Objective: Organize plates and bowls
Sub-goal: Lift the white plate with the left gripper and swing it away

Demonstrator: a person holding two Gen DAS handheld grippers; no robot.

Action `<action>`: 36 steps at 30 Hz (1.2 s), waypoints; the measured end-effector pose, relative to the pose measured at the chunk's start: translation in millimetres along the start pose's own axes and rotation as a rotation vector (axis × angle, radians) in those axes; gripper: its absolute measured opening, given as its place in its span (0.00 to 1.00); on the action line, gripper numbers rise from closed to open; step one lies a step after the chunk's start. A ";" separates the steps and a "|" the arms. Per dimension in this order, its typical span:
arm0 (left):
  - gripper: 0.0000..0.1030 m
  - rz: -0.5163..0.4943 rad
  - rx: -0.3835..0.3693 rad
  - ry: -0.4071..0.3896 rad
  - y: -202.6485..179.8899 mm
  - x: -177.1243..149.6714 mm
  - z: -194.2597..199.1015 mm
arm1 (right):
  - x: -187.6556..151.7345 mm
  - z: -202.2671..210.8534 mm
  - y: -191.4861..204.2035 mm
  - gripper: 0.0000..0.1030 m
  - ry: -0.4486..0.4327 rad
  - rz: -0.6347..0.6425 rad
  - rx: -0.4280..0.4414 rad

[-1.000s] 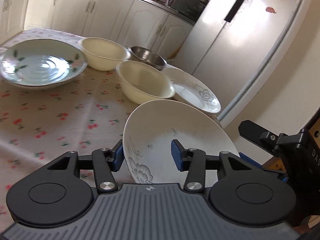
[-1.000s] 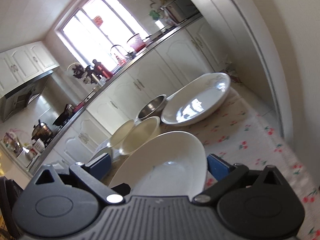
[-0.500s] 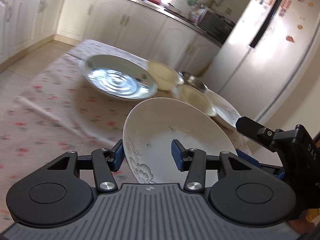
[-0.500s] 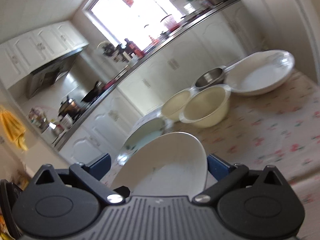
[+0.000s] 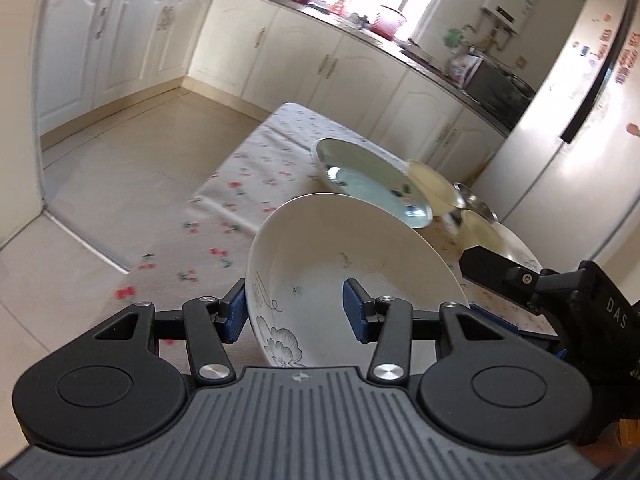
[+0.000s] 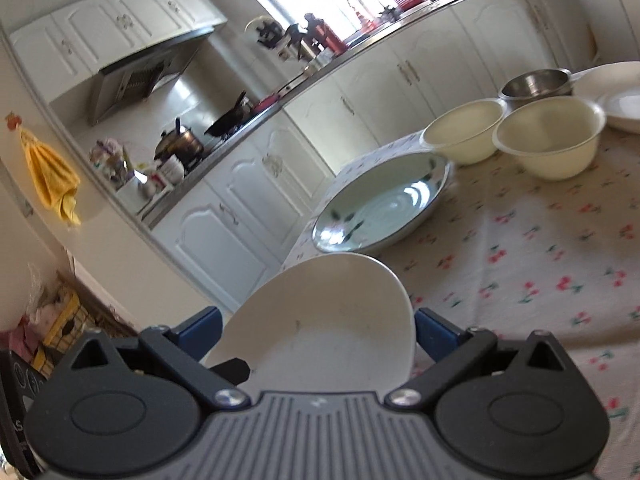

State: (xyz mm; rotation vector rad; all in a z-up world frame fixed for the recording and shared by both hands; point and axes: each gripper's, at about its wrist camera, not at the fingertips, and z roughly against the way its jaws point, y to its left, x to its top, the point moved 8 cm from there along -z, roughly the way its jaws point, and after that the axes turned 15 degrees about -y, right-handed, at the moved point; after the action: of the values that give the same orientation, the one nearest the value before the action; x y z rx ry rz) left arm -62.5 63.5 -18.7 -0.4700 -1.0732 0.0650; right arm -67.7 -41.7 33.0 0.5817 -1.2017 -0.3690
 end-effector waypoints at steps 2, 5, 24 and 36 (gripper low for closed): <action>0.53 0.014 0.011 0.006 4.0 0.8 -1.6 | -5.4 -5.2 3.8 0.98 0.013 0.012 -0.003; 0.53 0.026 0.021 0.012 11.0 -0.3 -2.3 | -13.3 -11.0 8.5 0.98 0.031 0.025 -0.009; 0.75 -0.003 0.015 -0.079 -1.0 24.5 36.1 | 62.8 46.0 -48.0 0.99 -0.195 -0.112 -0.173; 0.96 -0.199 -0.155 -0.093 -138.4 55.7 33.5 | 148.0 107.8 -172.4 0.99 -0.445 -0.332 -0.309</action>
State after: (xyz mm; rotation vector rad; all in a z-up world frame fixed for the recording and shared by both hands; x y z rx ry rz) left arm -88.1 -34.3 96.0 -0.5008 -1.2173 -0.1751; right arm -114.7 -286.2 68.2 0.4383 -1.4354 -0.9880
